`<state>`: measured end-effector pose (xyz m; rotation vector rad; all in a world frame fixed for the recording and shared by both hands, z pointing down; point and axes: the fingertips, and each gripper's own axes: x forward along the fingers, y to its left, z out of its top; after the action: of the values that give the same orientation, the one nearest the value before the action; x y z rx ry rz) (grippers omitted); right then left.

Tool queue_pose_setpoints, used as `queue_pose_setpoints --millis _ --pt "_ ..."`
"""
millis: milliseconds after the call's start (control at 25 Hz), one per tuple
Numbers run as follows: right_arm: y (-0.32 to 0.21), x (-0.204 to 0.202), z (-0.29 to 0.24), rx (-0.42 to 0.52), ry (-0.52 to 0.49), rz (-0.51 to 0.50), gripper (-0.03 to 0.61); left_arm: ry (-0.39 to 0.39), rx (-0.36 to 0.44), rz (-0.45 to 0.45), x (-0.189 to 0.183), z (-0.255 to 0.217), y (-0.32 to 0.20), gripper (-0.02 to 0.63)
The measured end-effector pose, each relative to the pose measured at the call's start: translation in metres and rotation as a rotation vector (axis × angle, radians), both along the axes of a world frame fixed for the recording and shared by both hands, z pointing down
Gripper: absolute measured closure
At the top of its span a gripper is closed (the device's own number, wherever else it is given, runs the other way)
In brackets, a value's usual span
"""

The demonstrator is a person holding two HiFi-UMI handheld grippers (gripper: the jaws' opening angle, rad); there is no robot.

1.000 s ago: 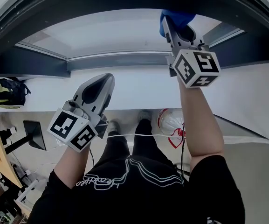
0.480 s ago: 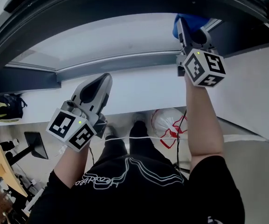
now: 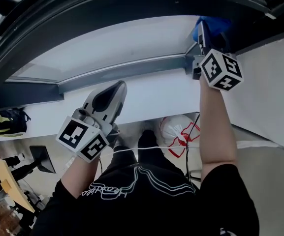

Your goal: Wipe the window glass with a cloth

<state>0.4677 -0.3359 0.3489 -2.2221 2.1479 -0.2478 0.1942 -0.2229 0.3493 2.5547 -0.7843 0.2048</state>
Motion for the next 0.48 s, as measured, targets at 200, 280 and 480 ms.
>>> queue_pose_setpoints --millis 200,280,480 --pt "0.002 0.001 -0.003 0.023 -0.012 0.012 0.485 0.002 -0.01 -0.014 -0.003 0.005 0.004 0.609" --pt "0.004 -0.009 -0.004 0.035 0.014 -0.008 0.485 0.005 -0.01 -0.021 -0.009 0.009 0.005 0.609" --pt "0.01 -0.062 -0.004 0.044 -0.002 -0.066 0.485 0.036 -0.01 -0.088 -0.047 0.011 -0.001 0.609"
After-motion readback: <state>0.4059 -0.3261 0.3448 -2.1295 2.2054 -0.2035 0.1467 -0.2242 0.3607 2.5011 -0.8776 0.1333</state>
